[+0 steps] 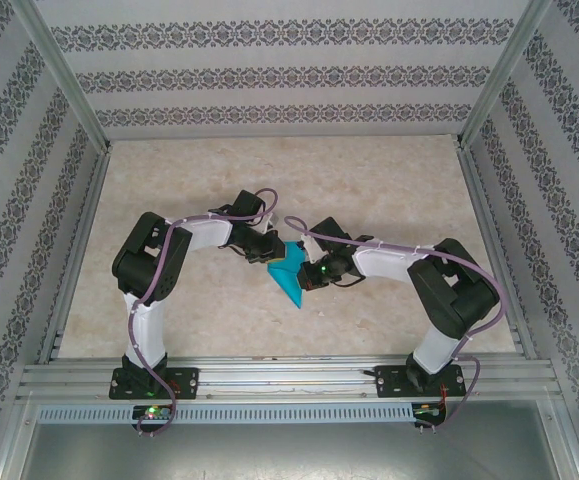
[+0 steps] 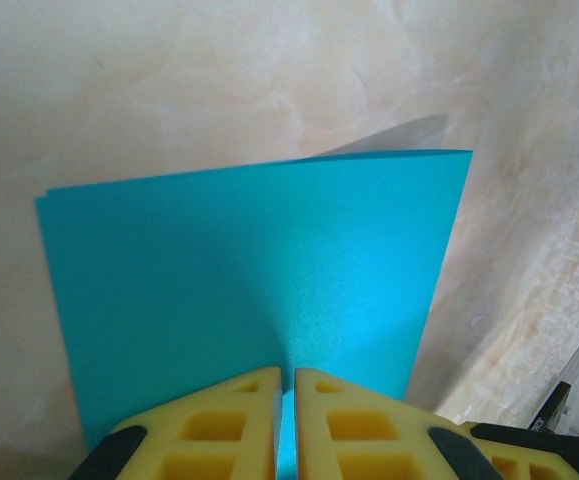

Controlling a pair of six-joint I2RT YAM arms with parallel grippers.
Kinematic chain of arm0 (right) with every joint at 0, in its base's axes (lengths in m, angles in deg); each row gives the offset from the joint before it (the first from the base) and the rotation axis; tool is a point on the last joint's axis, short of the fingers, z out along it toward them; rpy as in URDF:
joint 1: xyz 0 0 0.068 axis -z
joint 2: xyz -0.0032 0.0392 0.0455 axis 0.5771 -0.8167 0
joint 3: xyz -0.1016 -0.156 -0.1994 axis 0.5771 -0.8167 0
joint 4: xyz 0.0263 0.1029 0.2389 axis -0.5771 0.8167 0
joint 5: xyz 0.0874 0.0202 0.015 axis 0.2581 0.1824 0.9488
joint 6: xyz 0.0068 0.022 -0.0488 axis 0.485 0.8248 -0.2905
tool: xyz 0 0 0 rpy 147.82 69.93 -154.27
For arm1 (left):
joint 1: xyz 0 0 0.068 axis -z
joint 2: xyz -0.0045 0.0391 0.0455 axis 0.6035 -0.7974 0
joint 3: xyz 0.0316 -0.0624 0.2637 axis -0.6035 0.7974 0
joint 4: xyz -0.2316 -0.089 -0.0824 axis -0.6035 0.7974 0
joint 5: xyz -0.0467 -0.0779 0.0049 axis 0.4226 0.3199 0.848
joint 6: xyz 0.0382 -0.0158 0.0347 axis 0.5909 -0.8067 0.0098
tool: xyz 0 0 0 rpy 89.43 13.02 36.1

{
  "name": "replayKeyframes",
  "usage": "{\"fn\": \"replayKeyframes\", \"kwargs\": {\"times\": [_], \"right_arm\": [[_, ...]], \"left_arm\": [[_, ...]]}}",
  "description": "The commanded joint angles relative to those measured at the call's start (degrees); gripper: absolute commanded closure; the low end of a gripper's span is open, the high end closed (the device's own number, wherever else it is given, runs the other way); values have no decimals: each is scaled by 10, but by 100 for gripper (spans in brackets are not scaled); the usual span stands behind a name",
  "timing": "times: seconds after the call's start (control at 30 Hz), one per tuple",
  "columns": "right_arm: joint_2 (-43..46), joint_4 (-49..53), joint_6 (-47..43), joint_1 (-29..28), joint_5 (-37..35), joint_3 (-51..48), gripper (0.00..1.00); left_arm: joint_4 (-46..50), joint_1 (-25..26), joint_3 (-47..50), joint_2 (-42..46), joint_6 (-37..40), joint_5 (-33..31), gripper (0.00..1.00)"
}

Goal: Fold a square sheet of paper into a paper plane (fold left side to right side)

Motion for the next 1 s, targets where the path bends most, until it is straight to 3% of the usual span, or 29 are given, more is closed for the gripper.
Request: {"fn": "replayKeyframes", "kwargs": {"times": [0.0,0.4,0.73,0.97], "right_arm": [[-11,12,-8,-2,-8,13,100],[-37,26,-12,-4,-7,14,100],[-58,38,-8,-6,-12,10,100],[-54,37,-5,-6,-16,10,100]], "left_arm": [[26,6,10,-9,7,-21,86],[32,6,-5,-4,10,-19,82],[99,-1,-100,9,46,-36,73],[84,-12,-45,84,57,-52,79]]}}
